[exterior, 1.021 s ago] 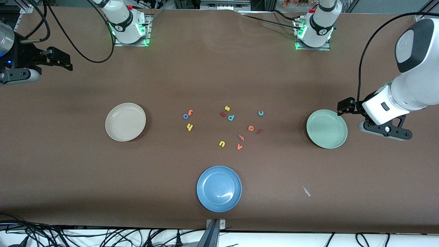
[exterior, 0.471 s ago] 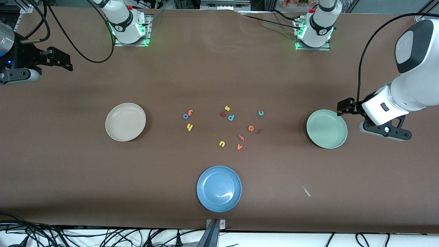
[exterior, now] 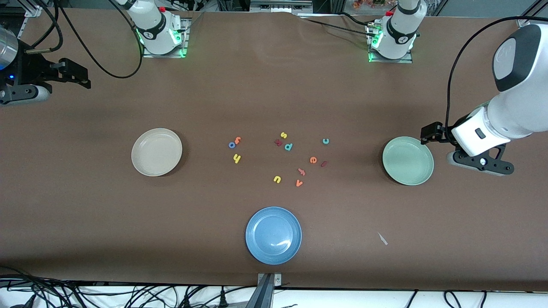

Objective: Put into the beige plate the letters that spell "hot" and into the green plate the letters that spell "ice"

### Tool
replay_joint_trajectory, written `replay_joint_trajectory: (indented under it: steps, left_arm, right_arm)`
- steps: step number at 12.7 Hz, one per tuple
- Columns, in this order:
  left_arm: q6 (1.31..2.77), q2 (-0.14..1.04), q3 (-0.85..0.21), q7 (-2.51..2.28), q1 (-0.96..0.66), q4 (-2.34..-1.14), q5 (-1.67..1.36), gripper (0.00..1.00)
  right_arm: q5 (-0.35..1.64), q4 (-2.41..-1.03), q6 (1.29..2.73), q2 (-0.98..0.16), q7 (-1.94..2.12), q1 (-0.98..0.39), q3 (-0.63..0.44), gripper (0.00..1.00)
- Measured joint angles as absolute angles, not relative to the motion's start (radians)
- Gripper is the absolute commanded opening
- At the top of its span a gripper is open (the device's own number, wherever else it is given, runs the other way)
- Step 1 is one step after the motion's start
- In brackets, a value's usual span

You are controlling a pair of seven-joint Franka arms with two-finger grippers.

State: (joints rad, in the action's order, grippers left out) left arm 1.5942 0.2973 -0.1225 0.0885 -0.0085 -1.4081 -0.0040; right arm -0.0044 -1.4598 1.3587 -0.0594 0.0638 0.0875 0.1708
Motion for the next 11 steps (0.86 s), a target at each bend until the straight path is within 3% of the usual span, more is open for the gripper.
replay_joint_trajectory:
  steps: [7, 11]
  left_arm:
    - [1.606, 0.363, -0.137, -0.12, -0.108, -1.415, -0.005, 1.0]
    - [1.723, 0.427, -0.14, -0.357, -0.213, -1.468, -0.043, 1.0]
  right_arm:
    - [-0.004, -1.462, 1.392, -0.065, 0.063, 0.088, 0.169, 1.0]
    - [-0.004, -1.462, 1.399, -0.065, 0.06, 0.088, 0.169, 1.0]
